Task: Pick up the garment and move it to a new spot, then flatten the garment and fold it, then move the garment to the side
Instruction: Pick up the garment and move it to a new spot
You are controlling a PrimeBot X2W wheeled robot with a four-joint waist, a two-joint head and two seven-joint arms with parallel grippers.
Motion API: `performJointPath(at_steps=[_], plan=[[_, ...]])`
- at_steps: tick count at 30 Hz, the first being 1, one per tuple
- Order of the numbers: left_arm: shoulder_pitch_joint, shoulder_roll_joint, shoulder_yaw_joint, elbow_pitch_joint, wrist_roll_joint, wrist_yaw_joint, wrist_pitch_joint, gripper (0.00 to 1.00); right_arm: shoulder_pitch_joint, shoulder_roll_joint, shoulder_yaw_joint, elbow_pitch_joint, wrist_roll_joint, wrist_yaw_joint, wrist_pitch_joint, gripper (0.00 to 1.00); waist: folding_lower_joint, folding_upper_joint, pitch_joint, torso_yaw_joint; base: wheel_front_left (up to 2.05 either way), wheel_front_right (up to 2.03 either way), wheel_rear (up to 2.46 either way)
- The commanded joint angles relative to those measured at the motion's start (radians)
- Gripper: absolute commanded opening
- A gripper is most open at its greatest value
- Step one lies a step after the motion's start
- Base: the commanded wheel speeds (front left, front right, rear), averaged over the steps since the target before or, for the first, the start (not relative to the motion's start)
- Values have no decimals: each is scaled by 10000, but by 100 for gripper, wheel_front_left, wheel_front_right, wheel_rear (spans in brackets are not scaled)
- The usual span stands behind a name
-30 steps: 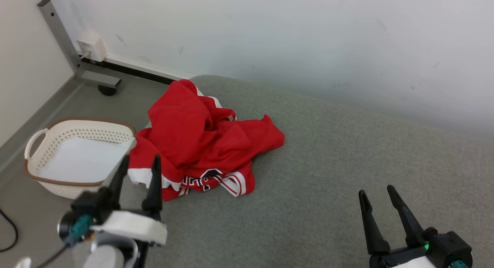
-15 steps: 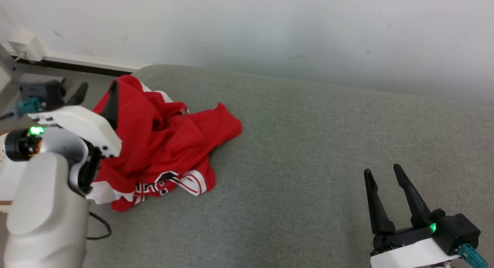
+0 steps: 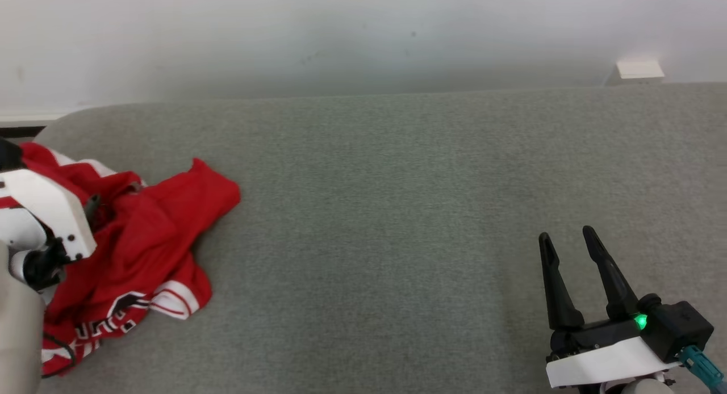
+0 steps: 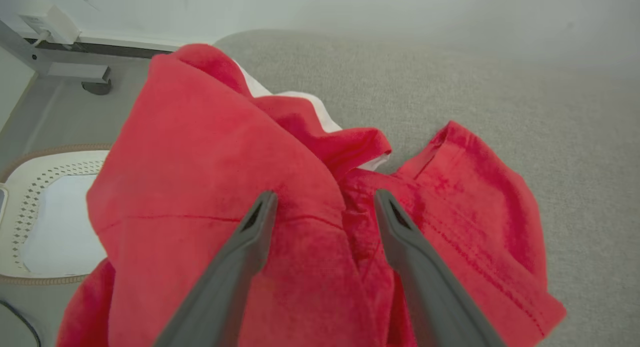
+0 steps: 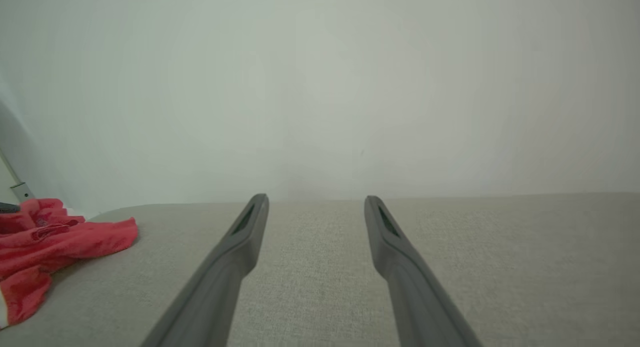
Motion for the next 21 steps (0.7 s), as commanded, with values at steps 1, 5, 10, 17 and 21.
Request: performJointPath(at_steps=[1, 5, 10, 17, 21], plan=[[96, 179, 12, 331, -46, -32, 143, 100, 49, -16, -36, -1, 118, 4, 5, 100, -1, -1, 116, -576, 0, 0, 0], [312, 341, -93, 1156, -29, -18, 529, 100, 102, -16, -11, 33, 135, 4, 5, 100, -1, -1, 30, -817, 0, 0, 0], [376, 409, -233, 1845, 24, 83, 682, 100, 86, -16, 62, 98, 166, 4, 5, 100, -1, -1, -84, -920, 0, 0, 0], [270, 481, -421, 2265, 67, 50, 376, 0, 195, -19, 37, 203, 171, 4, 5, 100, -1, -1, -368, -849, 0, 0, 0], [147, 387, -572, 2304, 105, 26, 1, 0, 272, -19, 38, 236, 179, 4, 7, 100, -1, -1, -629, -720, 0, 0, 0]])
